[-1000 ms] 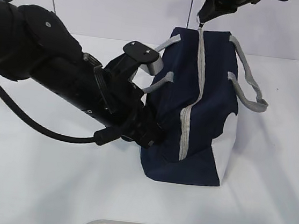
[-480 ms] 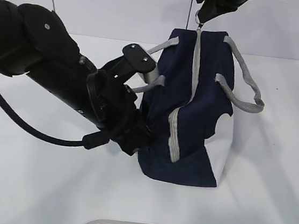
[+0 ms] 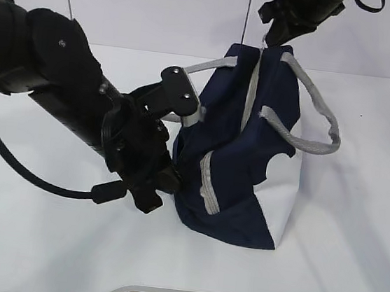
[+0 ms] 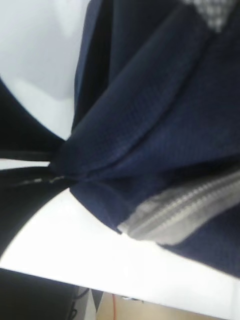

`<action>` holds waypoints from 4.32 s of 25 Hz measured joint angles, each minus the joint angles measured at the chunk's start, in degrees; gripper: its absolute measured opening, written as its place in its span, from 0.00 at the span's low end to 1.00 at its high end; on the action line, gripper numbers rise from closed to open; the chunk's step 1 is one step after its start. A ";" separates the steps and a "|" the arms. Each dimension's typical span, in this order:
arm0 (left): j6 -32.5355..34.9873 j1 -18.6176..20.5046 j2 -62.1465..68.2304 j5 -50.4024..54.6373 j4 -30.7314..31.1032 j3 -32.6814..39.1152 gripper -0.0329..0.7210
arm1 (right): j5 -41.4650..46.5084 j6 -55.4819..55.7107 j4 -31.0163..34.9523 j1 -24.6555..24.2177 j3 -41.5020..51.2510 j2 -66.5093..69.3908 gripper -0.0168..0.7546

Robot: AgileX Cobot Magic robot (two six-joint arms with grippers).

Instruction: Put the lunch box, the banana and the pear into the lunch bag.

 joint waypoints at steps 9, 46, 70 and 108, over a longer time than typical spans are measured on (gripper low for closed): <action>0.00 1.75 -3.58 -2.57 6.29 0.18 0.03 | -0.89 0.00 -3.59 -0.26 16.24 -11.77 0.03; 3.36 5.68 1.52 -51.40 8.24 0.72 0.03 | -1.67 21.96 4.87 -0.35 50.52 -42.05 0.03; 5.01 5.68 1.52 -50.70 8.03 0.72 0.03 | -4.70 51.28 0.05 -1.42 50.52 -39.15 0.03; 5.10 10.83 0.95 -44.24 8.13 0.72 0.19 | -11.45 31.02 12.62 -7.30 50.52 -26.12 0.03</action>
